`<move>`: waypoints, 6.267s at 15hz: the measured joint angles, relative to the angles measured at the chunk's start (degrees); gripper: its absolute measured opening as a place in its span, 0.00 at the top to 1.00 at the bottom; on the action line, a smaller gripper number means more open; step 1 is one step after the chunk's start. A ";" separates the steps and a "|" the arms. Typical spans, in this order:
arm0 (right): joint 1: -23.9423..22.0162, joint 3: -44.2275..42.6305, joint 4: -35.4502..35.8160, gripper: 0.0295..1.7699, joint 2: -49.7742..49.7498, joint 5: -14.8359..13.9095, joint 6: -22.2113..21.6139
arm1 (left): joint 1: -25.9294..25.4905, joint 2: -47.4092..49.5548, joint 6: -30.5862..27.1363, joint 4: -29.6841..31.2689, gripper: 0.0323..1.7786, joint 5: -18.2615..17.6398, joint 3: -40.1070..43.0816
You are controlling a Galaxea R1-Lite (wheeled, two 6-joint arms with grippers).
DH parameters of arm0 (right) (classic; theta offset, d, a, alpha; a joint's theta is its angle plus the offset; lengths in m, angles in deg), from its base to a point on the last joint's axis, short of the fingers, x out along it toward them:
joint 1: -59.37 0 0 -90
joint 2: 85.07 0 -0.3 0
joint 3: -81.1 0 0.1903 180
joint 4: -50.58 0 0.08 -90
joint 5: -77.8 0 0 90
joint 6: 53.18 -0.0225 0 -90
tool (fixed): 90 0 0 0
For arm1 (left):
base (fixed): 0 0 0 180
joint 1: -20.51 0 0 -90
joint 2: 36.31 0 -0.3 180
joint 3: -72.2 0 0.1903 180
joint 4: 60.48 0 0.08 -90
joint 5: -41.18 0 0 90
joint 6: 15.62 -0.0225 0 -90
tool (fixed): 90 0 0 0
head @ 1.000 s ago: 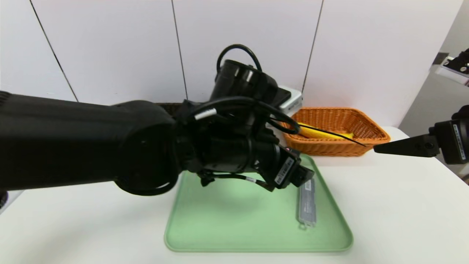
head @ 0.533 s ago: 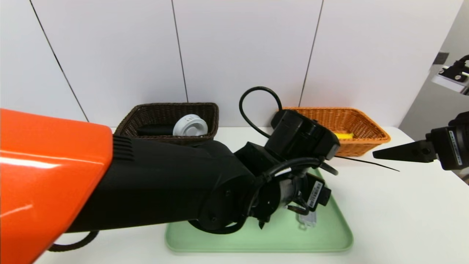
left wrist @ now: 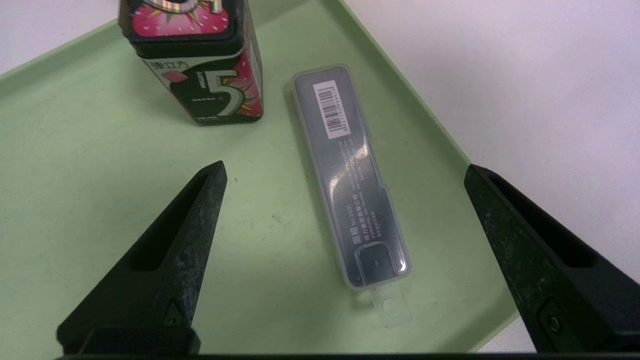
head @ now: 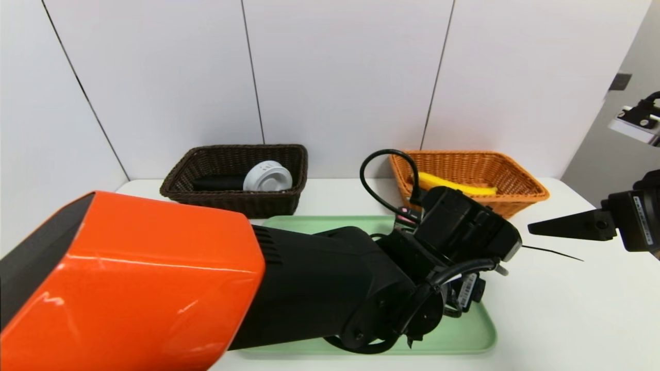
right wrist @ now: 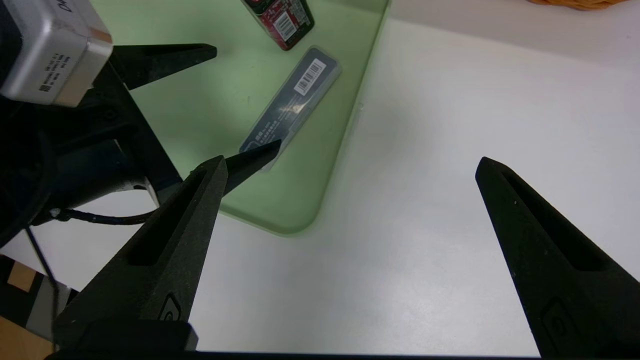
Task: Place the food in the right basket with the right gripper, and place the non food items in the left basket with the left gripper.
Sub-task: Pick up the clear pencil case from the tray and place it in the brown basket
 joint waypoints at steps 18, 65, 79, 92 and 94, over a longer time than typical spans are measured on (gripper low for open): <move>-1.13 3.34 2.45 0.03 -1.12 -0.02 0.11 | 0.17 -7.08 1.18 0.22 0.46 0.26 -1.00; -1.82 6.53 2.43 0.03 -4.40 0.24 0.22 | -54.91 20.18 -44.69 -18.29 0.69 -41.08 -2.13; -1.82 6.77 4.40 0.03 -2.34 0.24 0.20 | -61.50 0.35 -47.67 -19.63 0.69 -42.16 -16.08; 2.21 5.16 9.46 0.03 -0.83 0.30 0.56 | -57.60 10.50 -33.39 -19.86 0.17 -42.18 -11.39; 4.74 3.79 9.84 0.03 0.61 0.24 0.66 | -55.37 15.13 -31.03 -19.86 0.14 -42.16 -6.07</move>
